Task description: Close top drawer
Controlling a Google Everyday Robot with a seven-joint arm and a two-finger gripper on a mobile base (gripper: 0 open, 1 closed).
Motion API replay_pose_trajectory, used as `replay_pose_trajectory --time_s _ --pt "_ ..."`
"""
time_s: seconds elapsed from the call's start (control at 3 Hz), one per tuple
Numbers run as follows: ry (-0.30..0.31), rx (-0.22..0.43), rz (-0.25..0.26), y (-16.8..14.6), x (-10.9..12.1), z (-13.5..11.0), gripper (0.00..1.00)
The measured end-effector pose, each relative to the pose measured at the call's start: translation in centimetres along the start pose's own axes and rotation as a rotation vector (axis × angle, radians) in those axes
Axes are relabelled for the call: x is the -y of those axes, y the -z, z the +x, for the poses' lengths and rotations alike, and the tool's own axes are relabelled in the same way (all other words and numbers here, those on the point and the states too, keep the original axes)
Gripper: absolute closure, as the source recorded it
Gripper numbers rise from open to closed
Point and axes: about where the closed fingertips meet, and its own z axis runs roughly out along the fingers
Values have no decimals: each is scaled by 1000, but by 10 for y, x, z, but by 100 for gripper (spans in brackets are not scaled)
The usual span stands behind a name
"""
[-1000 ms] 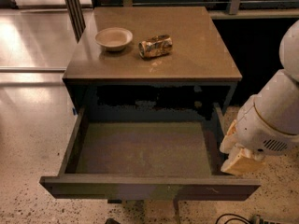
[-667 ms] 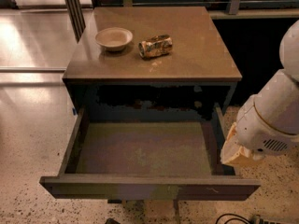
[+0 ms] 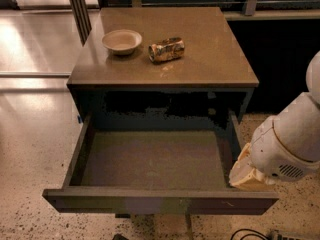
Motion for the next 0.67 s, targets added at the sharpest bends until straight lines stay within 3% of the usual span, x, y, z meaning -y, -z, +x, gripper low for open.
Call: replay_pose_trajectory --time_s 0.33,0.67 --pt "-37 176 -60 -42 -23 -3 100" --pt "-62 351 -150 -70 -46 -25 100"
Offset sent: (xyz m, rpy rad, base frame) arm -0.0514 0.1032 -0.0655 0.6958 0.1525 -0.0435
